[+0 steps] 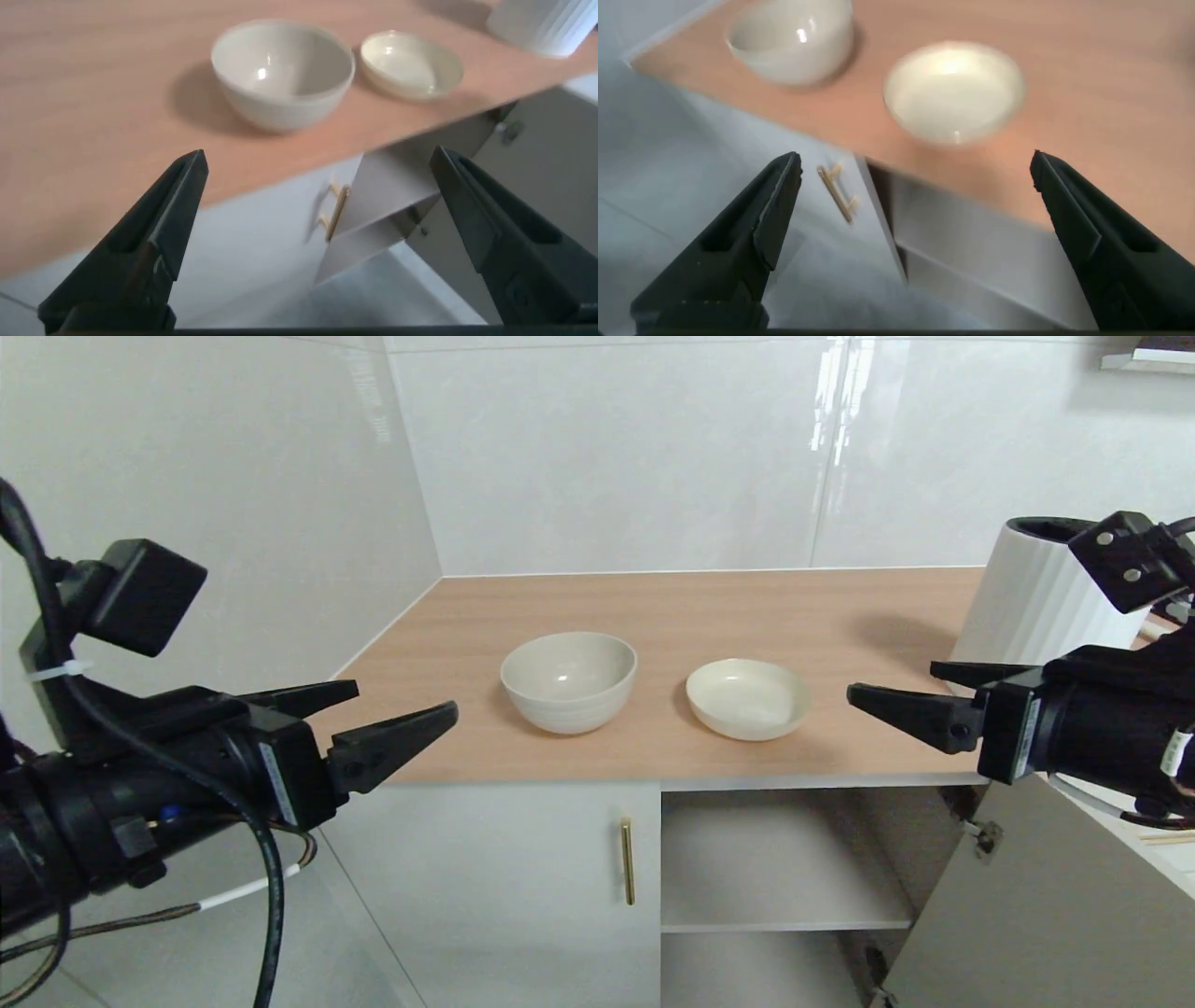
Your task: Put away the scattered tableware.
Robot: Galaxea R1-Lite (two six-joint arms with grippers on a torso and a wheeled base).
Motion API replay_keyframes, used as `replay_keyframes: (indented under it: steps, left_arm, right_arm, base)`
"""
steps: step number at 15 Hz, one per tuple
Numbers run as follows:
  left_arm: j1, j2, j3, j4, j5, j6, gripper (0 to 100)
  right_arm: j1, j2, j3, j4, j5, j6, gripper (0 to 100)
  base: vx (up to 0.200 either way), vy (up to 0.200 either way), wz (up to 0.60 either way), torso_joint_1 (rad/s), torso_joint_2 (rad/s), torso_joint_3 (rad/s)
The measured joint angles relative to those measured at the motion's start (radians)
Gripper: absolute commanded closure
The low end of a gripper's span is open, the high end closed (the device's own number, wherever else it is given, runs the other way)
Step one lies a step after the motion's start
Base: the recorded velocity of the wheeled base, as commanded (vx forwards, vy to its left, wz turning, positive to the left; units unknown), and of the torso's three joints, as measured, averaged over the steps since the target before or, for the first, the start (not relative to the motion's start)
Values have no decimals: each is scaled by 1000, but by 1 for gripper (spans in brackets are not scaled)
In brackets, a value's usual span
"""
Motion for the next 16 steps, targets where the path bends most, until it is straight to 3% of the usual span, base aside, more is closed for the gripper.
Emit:
replay_keyframes:
  steps: [5,7,9,11,14,16]
  left_arm:
    - [26,174,-153,51,13,-7,0]
    - [73,263,-292,156,26,-8,0]
    - [124,354,-456,364,38,-10,0]
    - [154,443,-592,509,49,-15,0]
    - [159,577,-711,548,87,-55,0]
    - [123,647,-770,550,108,-113,0]
  right_arm:
    - [-3,105,-104,0,-52,12,0]
    - [-22,175,-170,0,-76,38,0]
    - [-43,265,-246,0,-93,48,0]
    - [-51,337,-272,2,-150,51,0]
    - [-56,384,-277,1,-188,53,0]
    - [-58,391,-274,0,-188,53,0]
  base:
    - [0,0,0,56,-146,-92]
    - [0,0,0,0,0,0]
    - [0,0,0,0,0,0]
    - [0,0,0,0,0,0]
    - [0,0,0,0,0,0]
    - [0,0,0,0,0,0]
